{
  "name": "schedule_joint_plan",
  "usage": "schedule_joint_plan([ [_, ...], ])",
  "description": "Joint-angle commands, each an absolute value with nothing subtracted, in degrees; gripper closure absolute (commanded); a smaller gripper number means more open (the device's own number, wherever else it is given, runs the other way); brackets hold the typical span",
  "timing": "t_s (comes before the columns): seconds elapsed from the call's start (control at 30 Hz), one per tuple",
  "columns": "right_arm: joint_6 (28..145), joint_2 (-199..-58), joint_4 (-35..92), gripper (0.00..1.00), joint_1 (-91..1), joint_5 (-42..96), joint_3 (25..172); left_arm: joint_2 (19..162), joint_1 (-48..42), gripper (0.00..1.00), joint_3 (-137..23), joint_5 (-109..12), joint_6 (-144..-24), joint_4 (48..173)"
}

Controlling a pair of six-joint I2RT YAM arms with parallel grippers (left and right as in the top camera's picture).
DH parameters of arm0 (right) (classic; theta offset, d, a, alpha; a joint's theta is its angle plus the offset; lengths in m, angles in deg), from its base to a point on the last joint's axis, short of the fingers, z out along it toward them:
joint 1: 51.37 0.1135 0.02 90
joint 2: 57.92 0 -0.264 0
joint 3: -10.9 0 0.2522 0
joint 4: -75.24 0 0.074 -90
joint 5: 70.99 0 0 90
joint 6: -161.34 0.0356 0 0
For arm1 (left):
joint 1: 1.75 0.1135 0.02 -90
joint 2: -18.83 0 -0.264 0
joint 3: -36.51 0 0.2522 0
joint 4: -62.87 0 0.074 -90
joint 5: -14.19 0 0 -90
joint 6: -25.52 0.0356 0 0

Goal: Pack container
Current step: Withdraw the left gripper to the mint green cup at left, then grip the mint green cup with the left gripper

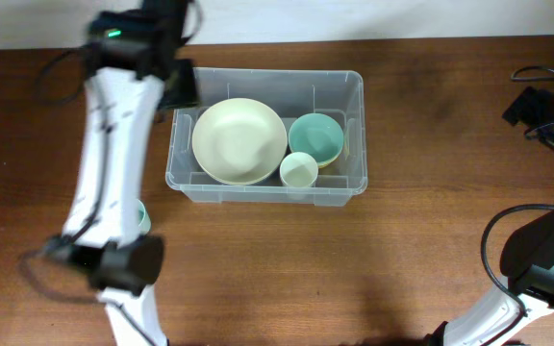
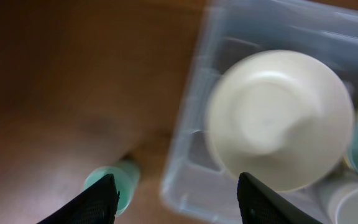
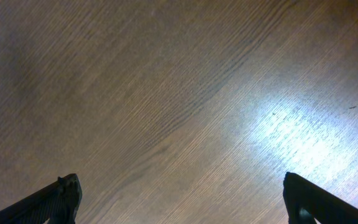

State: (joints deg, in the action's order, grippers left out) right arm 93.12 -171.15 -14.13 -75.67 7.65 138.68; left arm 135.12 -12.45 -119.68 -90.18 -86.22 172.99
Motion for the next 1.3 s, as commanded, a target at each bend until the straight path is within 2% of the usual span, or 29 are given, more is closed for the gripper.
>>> schedule_joint_plan([
  [0.0,92.77,-171.72,-14.13,0.01,-75.77,6.71,138.33,124.12,-7.4,0.37,-108.38,-96.25,-99.18,173.34],
  [0.17,92.75,-171.7,-14.13,0.01,-75.77,6.71,138.33,113.39,0.4,0.37,-84.12,-96.6,-113.17,173.01],
  [0.33,92.75,-171.7,-14.13,0.01,-75.77,6.71,138.33,109.65,4.64,0.37,-70.63,-95.03,-115.22,169.77],
  [0.5,92.75,-171.7,-14.13,0.01,-75.77,6.71,138.33,109.43,6.1,0.37,-62.79,-90.96,-115.22,164.59],
  [1.27,92.75,-171.72,-14.13,0.01,-75.77,6.74,138.33,109.46,10.98,0.38,-35.58,-86.2,-117.14,137.73],
])
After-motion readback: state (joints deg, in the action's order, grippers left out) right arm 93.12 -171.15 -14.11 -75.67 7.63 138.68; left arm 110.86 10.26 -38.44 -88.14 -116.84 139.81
